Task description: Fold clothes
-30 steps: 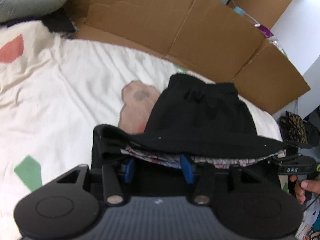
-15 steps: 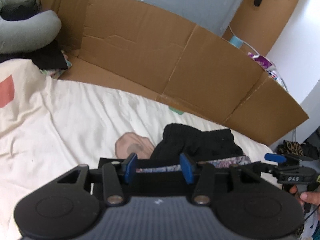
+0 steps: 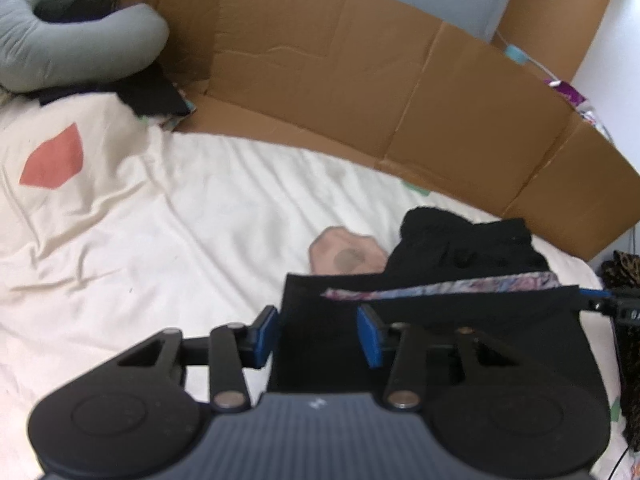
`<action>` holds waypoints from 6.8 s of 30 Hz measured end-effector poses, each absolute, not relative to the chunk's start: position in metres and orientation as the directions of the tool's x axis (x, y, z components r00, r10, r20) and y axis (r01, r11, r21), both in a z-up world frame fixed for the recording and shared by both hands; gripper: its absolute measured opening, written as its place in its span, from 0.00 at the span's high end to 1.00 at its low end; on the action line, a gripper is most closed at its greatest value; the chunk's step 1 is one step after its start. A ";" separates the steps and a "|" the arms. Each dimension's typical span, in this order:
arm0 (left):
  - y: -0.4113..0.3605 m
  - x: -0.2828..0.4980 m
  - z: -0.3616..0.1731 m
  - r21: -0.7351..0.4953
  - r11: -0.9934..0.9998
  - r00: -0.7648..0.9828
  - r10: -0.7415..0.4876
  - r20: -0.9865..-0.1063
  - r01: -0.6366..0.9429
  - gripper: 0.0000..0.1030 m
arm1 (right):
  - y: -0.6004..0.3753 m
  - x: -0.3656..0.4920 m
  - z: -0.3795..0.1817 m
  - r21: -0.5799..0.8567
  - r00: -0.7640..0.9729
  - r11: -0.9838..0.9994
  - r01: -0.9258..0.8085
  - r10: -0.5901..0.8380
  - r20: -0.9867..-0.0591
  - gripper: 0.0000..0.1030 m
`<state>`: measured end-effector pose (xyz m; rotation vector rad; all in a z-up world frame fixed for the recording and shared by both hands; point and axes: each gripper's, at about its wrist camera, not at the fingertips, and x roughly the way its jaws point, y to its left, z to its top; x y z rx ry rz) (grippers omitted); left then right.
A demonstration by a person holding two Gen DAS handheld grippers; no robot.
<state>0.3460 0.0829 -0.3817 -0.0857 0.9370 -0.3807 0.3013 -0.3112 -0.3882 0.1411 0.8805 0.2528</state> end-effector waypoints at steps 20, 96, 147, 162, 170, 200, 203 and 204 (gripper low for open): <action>0.083 0.367 -0.396 -0.218 0.931 0.557 -0.350 -0.753 0.291 0.97 | -0.313 0.312 -0.372 0.172 0.661 0.971 -0.165 0.239 -0.711 0.98; 0.041 0.365 -0.347 -0.022 0.916 0.672 -0.309 -0.674 0.400 0.91 | -0.309 0.298 -0.342 0.066 0.773 0.983 -0.172 0.176 -0.609 0.93; -0.001 0.396 -0.367 -0.101 0.911 0.633 -0.354 -0.689 0.400 0.72 | -0.285 0.323 -0.372 0.092 0.740 0.973 -0.210 0.220 -0.636 0.85; -0.057 0.383 -0.388 -0.112 0.850 0.538 -0.422 -0.730 0.515 0.88 | -0.221 0.345 -0.384 0.054 0.679 0.936 -0.349 0.292 -0.674 0.85; -0.063 0.387 -0.408 -0.088 0.852 0.541 -0.404 -0.738 0.516 0.88 | -0.221 0.368 -0.399 0.007 0.685 0.946 -0.323 0.239 -0.688 0.79; -0.087 0.361 -0.413 -0.091 0.810 0.522 -0.455 -0.721 0.580 0.87 | -0.230 0.346 -0.391 -0.032 0.670 0.911 -0.410 0.277 -0.689 0.68; -0.086 0.366 -0.416 -0.106 0.808 0.511 -0.462 -0.724 0.580 0.87 | -0.233 0.327 -0.386 -0.047 0.667 0.897 -0.439 0.291 -0.686 0.66; -0.085 0.367 -0.416 -0.111 0.808 0.508 -0.464 -0.726 0.579 0.87 | -0.234 0.322 -0.386 -0.042 0.660 0.894 -0.446 0.297 -0.690 0.64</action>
